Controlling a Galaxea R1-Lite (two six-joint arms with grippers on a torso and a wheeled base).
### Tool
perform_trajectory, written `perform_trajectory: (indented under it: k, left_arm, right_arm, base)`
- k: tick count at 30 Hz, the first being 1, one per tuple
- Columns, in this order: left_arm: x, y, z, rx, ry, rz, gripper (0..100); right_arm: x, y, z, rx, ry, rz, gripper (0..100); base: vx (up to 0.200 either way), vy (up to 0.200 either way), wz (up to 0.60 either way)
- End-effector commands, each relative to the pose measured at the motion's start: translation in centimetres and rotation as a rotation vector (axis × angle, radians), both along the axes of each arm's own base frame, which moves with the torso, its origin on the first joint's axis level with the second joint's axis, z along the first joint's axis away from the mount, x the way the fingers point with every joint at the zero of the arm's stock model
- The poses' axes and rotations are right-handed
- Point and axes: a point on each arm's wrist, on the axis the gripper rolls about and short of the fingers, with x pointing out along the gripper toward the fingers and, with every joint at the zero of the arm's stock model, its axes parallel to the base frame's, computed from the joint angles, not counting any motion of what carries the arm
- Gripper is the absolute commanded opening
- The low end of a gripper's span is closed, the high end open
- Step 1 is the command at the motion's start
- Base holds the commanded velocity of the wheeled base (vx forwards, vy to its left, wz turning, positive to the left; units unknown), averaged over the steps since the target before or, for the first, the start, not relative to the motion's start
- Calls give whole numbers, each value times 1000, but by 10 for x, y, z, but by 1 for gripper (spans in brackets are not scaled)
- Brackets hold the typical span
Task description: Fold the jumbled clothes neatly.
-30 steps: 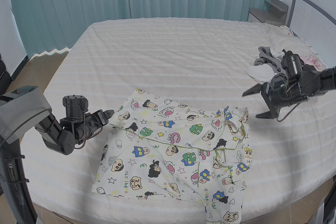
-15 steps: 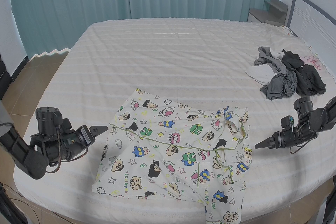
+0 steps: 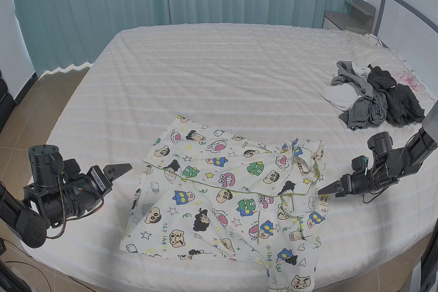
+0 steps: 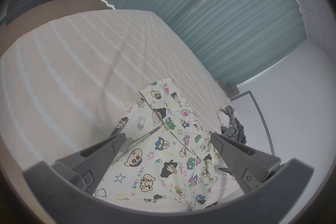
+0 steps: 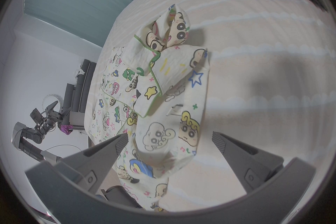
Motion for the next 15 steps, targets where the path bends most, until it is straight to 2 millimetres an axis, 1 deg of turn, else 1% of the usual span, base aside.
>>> perform_trajectory:
  k: [1, 4, 10, 15]
  left_arm:
    - [-1, 1, 0, -1, -1, 3, 100]
    - [-1, 1, 0, -1, -1, 3, 100]
    - [-1, 1, 0, -1, -1, 3, 100]
    - [0, 1, 0, -2, 1, 4, 100]
  right_arm:
    - [11, 8, -14, 3, 27, 17, 100]
    - [12, 8, -15, 3, 29, 17, 100]
    - [20, 8, -27, 0, 44, 15, 100]
    - [24, 9, -29, 3, 44, 17, 100]
  base:
    - [0, 0, 0]
    - [0, 0, 0]
    - [0, 0, 0]
    - [0, 0, 0]
